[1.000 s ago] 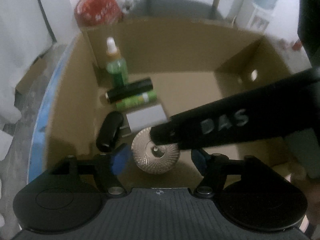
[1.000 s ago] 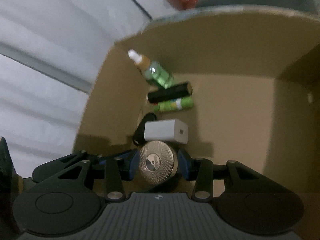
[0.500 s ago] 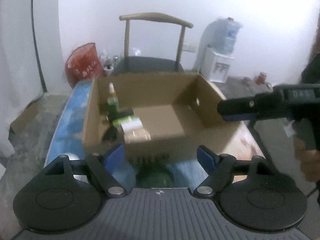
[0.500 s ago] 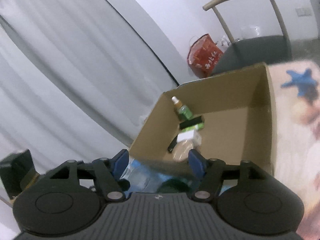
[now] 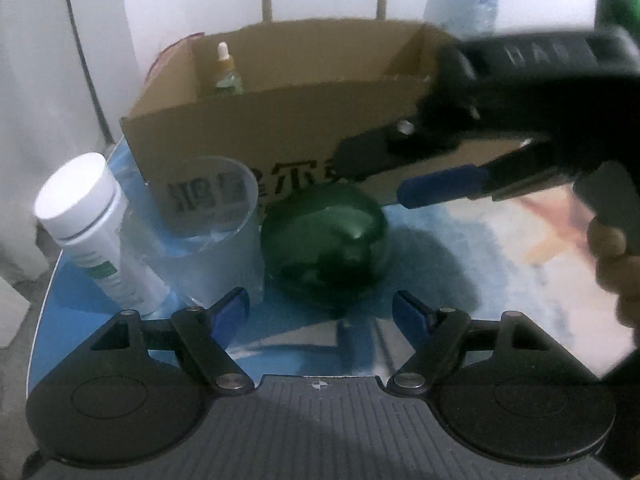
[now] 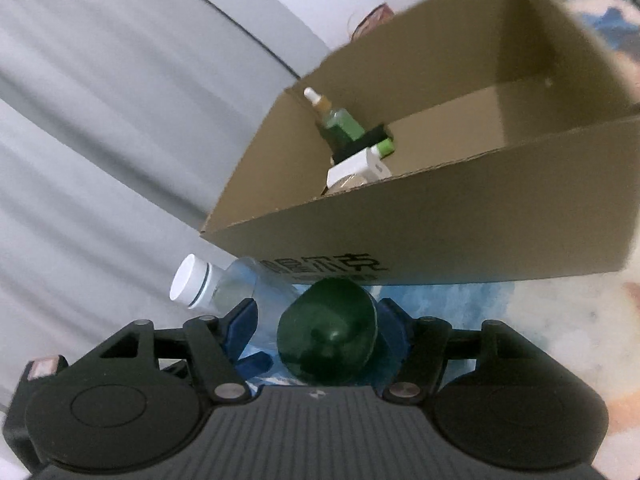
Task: Organize rigid objects
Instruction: 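Reach the right tool to the dark green ball and close on it, then lift the green ball up over the box rim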
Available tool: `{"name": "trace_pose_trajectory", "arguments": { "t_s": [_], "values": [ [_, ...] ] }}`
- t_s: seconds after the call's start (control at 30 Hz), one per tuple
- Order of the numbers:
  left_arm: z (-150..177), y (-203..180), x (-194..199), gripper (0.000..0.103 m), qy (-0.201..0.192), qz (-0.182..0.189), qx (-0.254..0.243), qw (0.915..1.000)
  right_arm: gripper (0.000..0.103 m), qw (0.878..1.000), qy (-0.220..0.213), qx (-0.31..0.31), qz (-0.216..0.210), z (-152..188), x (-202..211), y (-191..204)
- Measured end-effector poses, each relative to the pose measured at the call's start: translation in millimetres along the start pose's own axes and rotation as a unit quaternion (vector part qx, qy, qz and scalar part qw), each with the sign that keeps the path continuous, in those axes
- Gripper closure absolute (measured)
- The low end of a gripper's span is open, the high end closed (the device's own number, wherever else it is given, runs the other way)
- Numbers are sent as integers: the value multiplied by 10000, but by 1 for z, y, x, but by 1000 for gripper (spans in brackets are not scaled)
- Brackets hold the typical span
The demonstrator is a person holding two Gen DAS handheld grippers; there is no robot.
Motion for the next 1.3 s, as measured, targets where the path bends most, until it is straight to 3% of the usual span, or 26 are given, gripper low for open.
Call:
{"name": "trace_pose_trajectory", "arguments": {
  "t_s": [0.17,0.37,0.6,0.77,0.93,1.1,1.2,1.3],
  "values": [
    [0,-8,-17,24,14,19,-120,9999,33,9998,144,109,-7,3,-13,1],
    [-3,-14,-17,23,-33,104,-218,9997,33,9995,276,116,-48,9,1,-3],
    [2,-40,-5,23,-116,663,-788,9946,34,9993,357,-75,-95,30,31,-12],
    [0,-39,-6,23,-232,352,-851,9955,33,9998,10,-144,133,18,43,-19],
    [-5,-23,-24,22,-133,-39,-505,9986,33,9998,-49,-203,51,-1,14,-23],
    [-14,-24,-32,21,-233,-54,-500,9985,30,9989,194,-402,-112,1,-12,-25],
    [-13,-31,-32,21,-234,15,-634,9977,29,9997,176,-93,122,8,-7,-21],
    [-9,-40,-27,21,-231,186,-799,9964,29,9995,221,-169,170,17,9,-25]
  ]
}}
Point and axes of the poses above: each gripper's, at about its wrist camera, not at the fingertips, and x roughly against the way its jaws point, y to its left, z to its underside, the point moved 5 cm from there along -x, roughly the way its jaws point, and after that the axes turned 1 degree about -x, right-handed, at the moved point
